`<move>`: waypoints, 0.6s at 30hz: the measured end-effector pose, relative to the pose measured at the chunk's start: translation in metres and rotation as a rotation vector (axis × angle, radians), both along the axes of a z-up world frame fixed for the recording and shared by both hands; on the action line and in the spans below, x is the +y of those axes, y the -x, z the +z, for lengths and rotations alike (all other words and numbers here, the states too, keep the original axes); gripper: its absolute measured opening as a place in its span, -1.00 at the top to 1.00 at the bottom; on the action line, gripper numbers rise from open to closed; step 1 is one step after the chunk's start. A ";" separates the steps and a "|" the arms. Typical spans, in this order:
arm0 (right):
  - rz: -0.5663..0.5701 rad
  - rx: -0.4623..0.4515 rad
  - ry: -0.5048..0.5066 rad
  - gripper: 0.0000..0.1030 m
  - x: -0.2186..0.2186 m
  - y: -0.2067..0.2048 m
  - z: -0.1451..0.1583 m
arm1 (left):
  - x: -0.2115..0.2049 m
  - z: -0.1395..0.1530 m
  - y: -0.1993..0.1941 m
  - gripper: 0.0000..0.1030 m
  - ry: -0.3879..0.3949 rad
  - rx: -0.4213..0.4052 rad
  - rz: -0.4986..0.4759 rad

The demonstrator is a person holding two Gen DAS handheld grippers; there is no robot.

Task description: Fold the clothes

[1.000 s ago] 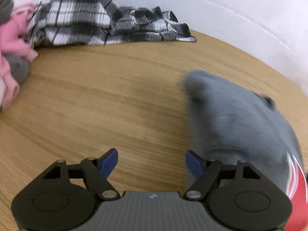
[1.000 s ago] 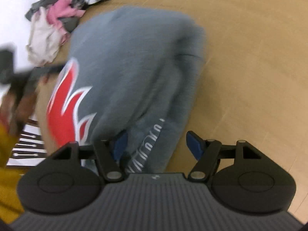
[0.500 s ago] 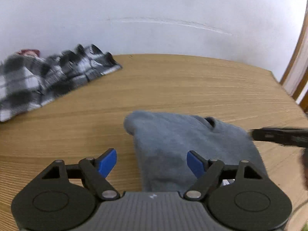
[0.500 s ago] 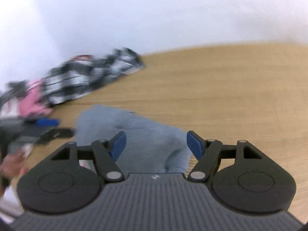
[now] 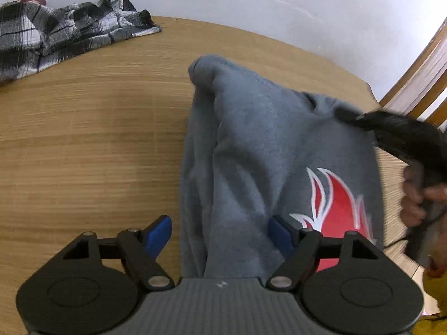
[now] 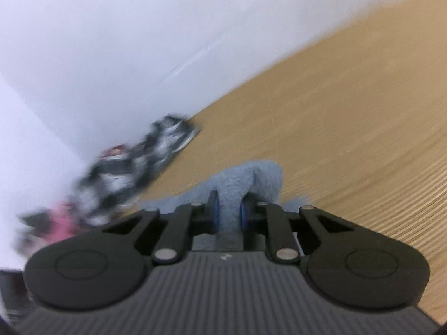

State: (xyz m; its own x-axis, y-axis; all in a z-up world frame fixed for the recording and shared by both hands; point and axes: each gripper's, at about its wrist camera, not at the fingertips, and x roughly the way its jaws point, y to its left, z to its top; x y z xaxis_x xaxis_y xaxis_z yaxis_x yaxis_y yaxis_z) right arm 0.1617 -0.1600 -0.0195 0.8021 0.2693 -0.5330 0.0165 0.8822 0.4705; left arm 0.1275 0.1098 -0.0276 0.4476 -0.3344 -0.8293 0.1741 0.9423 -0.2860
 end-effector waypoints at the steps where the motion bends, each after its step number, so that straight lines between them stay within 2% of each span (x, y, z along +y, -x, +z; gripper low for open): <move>1: 0.000 0.026 0.089 0.65 0.010 -0.004 -0.008 | -0.004 0.000 0.002 -0.53 -0.008 0.008 0.008; 2: 0.005 0.067 0.146 0.63 0.016 -0.010 -0.022 | -0.007 0.000 0.003 -0.53 -0.027 0.005 0.015; 3: 0.022 0.119 0.165 0.49 0.020 -0.018 -0.039 | -0.010 0.003 0.002 -0.53 -0.056 -0.003 0.027; 4: 0.028 0.129 0.165 0.47 0.023 -0.022 -0.050 | -0.014 0.010 0.003 -0.51 -0.082 -0.020 0.024; 5: 0.021 0.118 0.173 0.36 0.024 -0.021 -0.050 | -0.019 0.019 0.002 -0.49 -0.112 -0.052 0.009; 7: 0.014 0.119 0.202 0.27 0.024 -0.018 -0.035 | -0.031 0.044 0.004 -0.50 -0.208 -0.191 -0.051; 8: 0.005 0.102 0.214 0.26 0.022 -0.012 -0.024 | -0.036 0.054 0.003 -0.53 -0.226 -0.248 -0.069; 10: -0.034 0.031 0.239 0.24 0.016 0.005 0.000 | -0.042 0.068 -0.008 -0.54 -0.196 -0.329 -0.114; 12: -0.054 -0.049 0.234 -0.02 0.010 0.017 0.018 | -0.051 0.068 -0.026 -0.55 -0.160 -0.376 -0.169; 15: 0.056 -0.083 0.168 0.02 0.016 0.001 0.020 | -0.062 0.041 -0.059 -0.55 -0.161 -0.349 -0.256; 17: 0.113 -0.020 0.183 0.02 0.029 -0.016 -0.001 | -0.066 0.011 -0.080 -0.57 -0.239 -0.290 -0.267; 18: 0.126 0.034 0.201 0.03 0.036 -0.026 -0.015 | -0.066 -0.008 -0.092 -0.68 -0.283 -0.250 -0.275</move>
State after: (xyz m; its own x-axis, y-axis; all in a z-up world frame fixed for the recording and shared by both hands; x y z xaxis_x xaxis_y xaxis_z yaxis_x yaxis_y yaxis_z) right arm 0.1873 -0.1245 -0.0341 0.7494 0.2520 -0.6123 -0.0871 0.9542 0.2861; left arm 0.2192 0.0441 -0.0355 0.5716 -0.2443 -0.7833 0.4590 0.8865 0.0585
